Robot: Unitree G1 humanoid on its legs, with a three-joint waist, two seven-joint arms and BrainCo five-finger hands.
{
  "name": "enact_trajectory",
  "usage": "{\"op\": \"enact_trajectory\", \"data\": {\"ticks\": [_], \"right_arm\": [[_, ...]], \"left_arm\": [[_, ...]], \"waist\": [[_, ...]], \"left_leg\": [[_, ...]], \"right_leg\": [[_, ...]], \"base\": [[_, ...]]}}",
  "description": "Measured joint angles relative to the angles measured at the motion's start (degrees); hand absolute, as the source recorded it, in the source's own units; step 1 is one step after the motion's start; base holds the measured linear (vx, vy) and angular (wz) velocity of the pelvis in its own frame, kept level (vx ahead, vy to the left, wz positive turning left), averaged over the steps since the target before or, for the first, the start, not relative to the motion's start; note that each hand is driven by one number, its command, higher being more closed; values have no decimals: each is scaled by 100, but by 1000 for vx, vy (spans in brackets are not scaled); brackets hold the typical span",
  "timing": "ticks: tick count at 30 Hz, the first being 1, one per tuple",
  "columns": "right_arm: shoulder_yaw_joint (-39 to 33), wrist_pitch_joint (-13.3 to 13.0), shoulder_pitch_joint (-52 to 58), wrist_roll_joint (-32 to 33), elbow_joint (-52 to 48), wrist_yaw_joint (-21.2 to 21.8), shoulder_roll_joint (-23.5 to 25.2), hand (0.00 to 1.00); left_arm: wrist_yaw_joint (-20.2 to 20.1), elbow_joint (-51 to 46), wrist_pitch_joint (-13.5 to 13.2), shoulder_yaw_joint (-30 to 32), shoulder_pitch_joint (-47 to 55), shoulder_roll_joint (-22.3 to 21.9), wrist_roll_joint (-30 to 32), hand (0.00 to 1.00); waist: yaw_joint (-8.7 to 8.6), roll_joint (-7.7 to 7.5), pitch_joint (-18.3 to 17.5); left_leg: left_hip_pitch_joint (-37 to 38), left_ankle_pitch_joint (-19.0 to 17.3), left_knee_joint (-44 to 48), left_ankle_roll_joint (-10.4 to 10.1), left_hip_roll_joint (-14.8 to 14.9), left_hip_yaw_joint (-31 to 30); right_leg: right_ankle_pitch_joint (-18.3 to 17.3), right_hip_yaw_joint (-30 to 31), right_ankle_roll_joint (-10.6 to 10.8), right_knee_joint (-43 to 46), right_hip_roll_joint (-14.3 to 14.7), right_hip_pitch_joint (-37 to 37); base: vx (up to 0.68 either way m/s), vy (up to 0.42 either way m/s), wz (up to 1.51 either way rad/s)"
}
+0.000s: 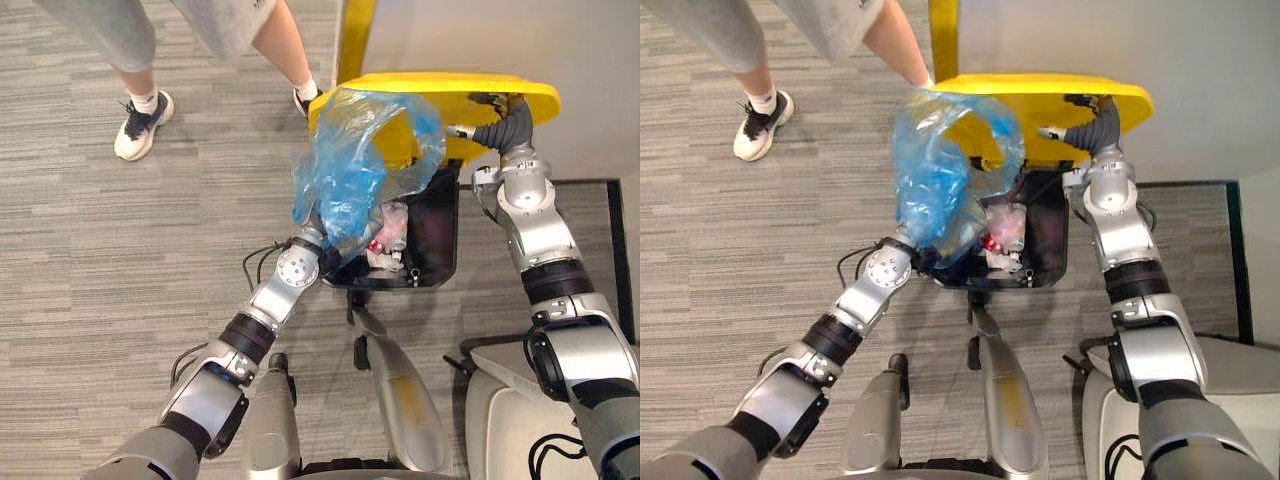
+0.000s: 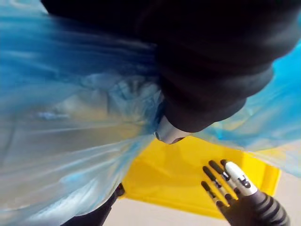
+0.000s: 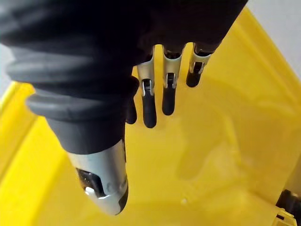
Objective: Gather rubbish on tea table into small bin, then transfer packed bag to large trash can.
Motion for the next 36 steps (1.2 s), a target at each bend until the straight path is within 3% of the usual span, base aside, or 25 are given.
{"op": "enact_trajectory", "data": {"ticks": [4,10,11,22,36], "right_arm": [[182,-34,-292,93,-95,-44,259,0],[211,-32,-281,93,-313,-157,528,0],[211,-32,-246,92,-447,-192,612,0],[212,-25,-99,58,-864,-241,1073,0],[217,-29,583,-102,-736,-105,1185,0]], "left_arm": [[14,563,23,4,-397,-131,0,100],[-22,941,52,-4,-534,-483,-80,100],[-27,986,53,-1,-534,-557,-84,0],[4,1151,257,275,-475,-827,67,0],[-25,1188,258,279,-95,-813,261,0]], "waist": [[-21,-21,77],[-57,-13,90],[-56,-13,90],[-46,-12,87],[-7,-17,-30]], "left_leg": [[-252,-120,227,54,19,289],[-401,-129,250,57,24,329],[-452,-132,264,53,36,319],[-638,-184,433,25,98,294],[-264,-30,110,-65,41,82]], "right_leg": [[155,302,95,-86,92,-282],[206,345,31,-63,96,-446],[193,330,41,-29,93,-497],[91,248,26,220,90,-702],[-25,43,-34,266,-36,-358]], "base": [[11,11,-38],[43,-8,-4],[41,-22,4],[29,-15,2],[43,-18,9]]}}
